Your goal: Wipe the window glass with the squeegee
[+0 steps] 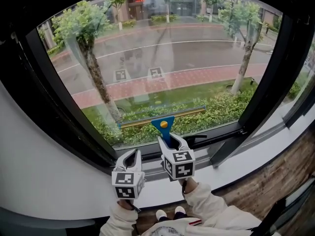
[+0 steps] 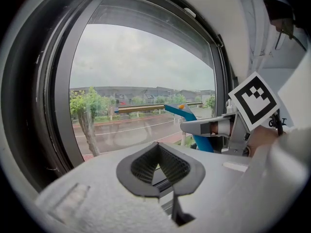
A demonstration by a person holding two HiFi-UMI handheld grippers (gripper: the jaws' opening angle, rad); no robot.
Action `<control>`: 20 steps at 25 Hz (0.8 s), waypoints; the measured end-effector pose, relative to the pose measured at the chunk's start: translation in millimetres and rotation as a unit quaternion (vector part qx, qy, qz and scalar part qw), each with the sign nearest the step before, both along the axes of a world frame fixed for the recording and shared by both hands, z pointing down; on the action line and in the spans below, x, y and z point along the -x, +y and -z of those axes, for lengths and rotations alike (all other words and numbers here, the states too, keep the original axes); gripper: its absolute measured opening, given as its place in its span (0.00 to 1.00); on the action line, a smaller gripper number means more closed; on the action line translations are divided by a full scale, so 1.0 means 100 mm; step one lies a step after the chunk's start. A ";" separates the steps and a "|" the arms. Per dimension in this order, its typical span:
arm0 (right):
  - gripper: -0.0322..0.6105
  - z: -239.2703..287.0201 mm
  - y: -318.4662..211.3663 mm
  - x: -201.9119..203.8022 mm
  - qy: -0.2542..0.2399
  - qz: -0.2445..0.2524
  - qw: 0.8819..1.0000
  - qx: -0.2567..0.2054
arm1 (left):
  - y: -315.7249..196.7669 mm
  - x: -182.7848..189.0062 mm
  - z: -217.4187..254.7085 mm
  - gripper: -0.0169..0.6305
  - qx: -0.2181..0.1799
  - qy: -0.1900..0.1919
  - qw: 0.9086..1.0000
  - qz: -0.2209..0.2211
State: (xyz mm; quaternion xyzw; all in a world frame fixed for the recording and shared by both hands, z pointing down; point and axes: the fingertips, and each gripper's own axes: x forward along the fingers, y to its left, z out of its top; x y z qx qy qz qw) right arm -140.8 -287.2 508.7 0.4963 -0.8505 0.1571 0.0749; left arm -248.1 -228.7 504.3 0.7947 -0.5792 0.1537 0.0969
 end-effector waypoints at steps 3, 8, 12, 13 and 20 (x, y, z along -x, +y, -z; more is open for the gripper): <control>0.26 -0.17 0.02 -0.02 0.010 0.001 1.000 0.010 | 0.01 -0.01 -0.12 0.03 0.008 0.002 1.000 0.004; 0.26 -0.40 0.04 -0.04 0.017 0.000 0.999 0.031 | 0.02 -0.06 -0.22 0.03 0.014 0.011 1.000 0.001; 0.26 -0.50 0.04 -0.03 0.023 0.000 0.999 0.033 | 0.04 -0.09 -0.36 0.03 0.024 0.008 1.000 -0.004; 0.26 -0.52 0.05 -0.03 0.023 0.000 0.999 0.034 | 0.05 -0.10 -0.38 0.03 0.025 0.007 1.000 -0.006; 0.26 -0.68 0.06 0.01 0.019 0.011 0.999 0.046 | 0.08 -0.09 -0.38 0.03 0.029 0.018 0.999 0.003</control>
